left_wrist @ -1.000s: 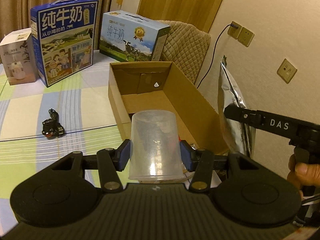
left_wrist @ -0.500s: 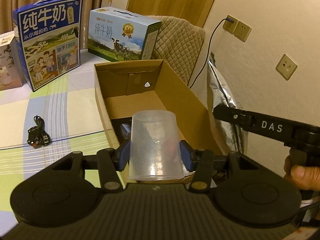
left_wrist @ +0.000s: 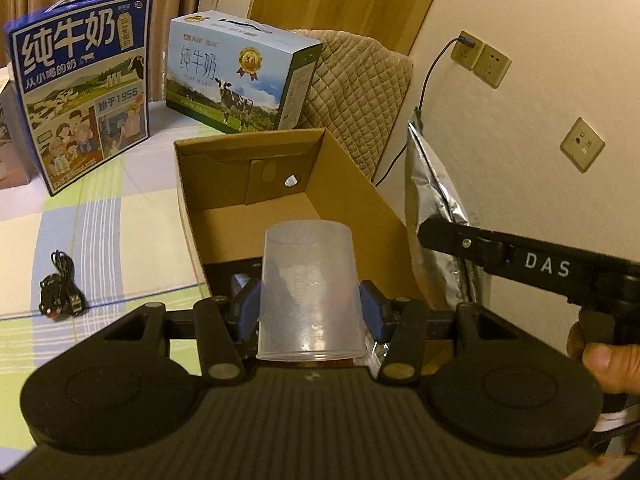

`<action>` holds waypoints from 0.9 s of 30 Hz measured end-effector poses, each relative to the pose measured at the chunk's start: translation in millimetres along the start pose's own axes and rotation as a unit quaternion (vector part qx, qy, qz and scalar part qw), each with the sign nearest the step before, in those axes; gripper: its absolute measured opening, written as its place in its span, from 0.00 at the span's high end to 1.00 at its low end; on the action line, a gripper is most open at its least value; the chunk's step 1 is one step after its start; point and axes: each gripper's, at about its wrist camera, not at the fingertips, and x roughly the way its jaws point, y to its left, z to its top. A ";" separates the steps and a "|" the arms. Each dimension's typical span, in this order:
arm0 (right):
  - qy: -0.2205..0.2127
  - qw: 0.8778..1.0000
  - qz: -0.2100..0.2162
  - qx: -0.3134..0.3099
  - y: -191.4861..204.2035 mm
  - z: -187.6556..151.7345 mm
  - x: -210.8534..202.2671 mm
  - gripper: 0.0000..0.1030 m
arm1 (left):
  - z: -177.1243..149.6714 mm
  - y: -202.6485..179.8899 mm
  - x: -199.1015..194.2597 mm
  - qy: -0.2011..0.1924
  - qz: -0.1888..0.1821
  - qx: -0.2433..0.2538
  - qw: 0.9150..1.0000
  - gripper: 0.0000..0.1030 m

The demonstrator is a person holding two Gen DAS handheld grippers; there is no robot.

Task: Organize objects
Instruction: 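Lower the cup and pouch with both tools into the cardboard box, then open the left tool releasing the cup while the right tool releases the pouch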

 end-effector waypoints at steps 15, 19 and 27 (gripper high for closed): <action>0.017 1.000 0.001 0.020 -14.0 24.6 36.0 0.62 | 29.1 13.1 32.4 0.004 0.014 -0.005 1.000 0.54; 0.020 1.000 0.000 0.023 -17.8 24.9 43.1 0.62 | 32.7 17.0 40.6 0.004 0.016 -0.011 1.000 0.54; 0.025 0.999 -0.001 0.029 -21.7 21.8 50.4 0.62 | 32.4 26.1 40.3 -0.008 0.031 -0.016 0.999 0.25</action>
